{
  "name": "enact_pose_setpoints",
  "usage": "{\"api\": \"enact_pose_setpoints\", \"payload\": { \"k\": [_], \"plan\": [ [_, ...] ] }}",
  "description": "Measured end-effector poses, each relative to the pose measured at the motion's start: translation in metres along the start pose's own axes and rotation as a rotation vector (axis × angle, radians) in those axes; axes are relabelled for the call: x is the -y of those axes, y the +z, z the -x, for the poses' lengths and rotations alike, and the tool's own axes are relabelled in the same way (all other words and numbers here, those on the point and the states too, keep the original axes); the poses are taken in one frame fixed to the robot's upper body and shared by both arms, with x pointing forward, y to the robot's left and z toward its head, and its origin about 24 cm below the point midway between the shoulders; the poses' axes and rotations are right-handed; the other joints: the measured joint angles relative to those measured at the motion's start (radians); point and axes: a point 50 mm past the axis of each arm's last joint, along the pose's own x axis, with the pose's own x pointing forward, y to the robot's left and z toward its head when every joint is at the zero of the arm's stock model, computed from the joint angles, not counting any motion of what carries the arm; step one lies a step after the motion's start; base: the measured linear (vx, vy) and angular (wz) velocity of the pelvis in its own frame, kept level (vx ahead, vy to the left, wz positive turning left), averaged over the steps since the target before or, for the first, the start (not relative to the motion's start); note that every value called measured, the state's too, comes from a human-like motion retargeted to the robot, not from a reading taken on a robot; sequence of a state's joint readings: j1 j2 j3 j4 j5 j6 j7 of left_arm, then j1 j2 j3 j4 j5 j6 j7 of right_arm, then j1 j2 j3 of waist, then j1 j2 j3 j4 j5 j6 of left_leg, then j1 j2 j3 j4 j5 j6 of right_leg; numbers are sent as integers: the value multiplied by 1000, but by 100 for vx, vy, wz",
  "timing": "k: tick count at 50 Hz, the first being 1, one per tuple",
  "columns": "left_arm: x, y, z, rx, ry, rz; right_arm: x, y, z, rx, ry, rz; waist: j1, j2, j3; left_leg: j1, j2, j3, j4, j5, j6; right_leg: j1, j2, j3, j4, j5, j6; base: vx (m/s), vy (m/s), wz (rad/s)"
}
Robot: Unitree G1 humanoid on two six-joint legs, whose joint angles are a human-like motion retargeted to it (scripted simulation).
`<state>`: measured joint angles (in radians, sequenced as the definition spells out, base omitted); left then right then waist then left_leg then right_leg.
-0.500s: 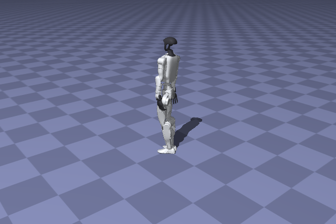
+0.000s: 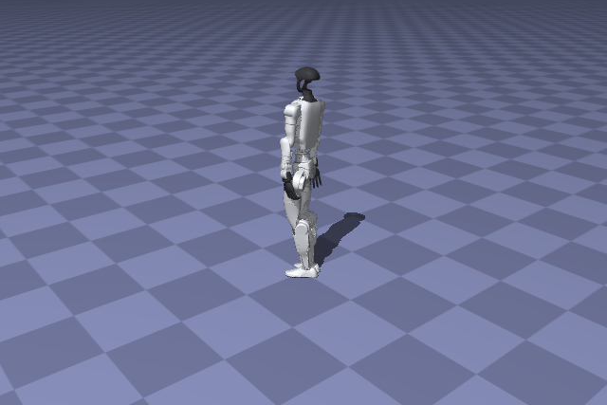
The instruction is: In place motions
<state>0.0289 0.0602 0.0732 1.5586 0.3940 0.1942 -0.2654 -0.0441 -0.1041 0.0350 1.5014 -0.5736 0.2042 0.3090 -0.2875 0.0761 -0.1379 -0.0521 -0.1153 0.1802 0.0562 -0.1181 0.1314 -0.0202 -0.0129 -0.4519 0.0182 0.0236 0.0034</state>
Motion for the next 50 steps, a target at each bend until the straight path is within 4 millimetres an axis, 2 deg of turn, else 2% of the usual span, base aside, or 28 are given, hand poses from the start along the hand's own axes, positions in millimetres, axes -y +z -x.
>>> {"api": "enact_pose_setpoints", "payload": {
  "k": [50],
  "plan": [
    [1,0,0,1,-1,15,-1,0,0,-1,3,13,-19,-2,-8,1,-4,-18,-1,-1,1,1,-1,-19,-2,-2,-1,0,0,0]
  ]
}}
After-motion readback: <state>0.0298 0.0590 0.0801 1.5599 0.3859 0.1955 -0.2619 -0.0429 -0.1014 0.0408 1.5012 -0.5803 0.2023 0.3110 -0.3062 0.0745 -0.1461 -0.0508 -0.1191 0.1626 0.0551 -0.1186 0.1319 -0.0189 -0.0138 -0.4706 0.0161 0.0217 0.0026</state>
